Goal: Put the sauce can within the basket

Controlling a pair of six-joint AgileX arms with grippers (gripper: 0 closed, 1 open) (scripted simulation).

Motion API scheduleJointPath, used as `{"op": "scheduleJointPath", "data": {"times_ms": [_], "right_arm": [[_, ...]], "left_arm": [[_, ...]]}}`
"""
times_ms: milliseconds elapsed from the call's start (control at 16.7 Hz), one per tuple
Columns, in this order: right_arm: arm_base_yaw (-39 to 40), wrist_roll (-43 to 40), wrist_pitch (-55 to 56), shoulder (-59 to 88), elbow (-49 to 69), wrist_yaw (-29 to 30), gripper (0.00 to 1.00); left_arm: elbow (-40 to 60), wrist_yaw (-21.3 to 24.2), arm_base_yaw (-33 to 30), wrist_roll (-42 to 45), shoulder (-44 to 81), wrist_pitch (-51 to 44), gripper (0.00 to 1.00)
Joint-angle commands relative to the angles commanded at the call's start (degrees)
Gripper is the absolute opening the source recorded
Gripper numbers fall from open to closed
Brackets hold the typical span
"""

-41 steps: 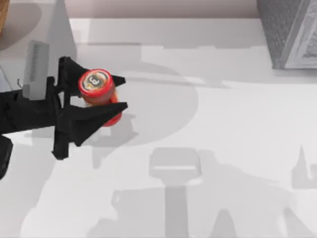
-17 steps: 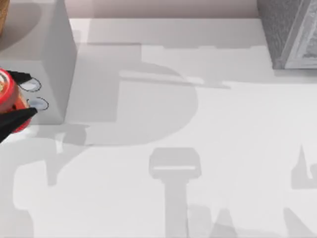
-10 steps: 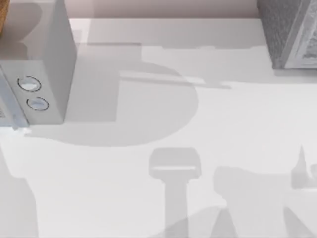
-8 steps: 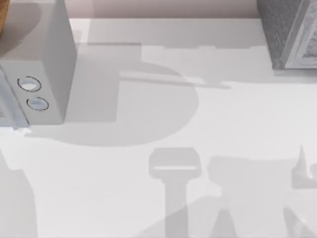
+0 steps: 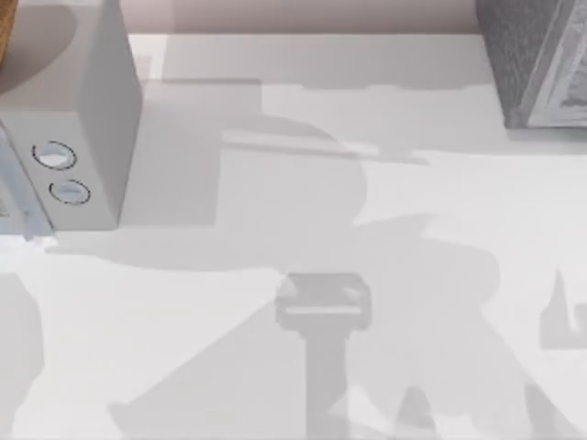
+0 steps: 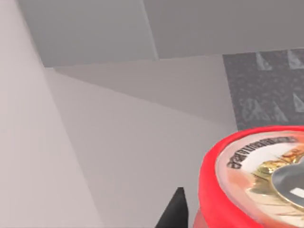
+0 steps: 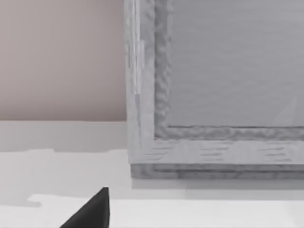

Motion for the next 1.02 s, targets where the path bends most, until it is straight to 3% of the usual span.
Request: {"op": "scheduleJointPath", "data": {"times_ms": [420, 840, 1020], "right_arm": [[0.0, 0.0, 0.0, 0.0, 0.0, 0.0, 1.0], [0.0, 0.0, 0.0, 0.0, 0.0, 0.0, 1.0], [0.0, 0.0, 0.0, 0.0, 0.0, 0.0, 1.0]], "left_arm": [[6.5, -0.5, 0.9, 1.4, 7.3, -14.4, 0.0], [6.4, -0.6, 0.5, 1.3, 7.7, -14.9, 0.0], [4.7, -3.7, -2.5, 0.0, 8.2, -11.8, 0.0]]}}
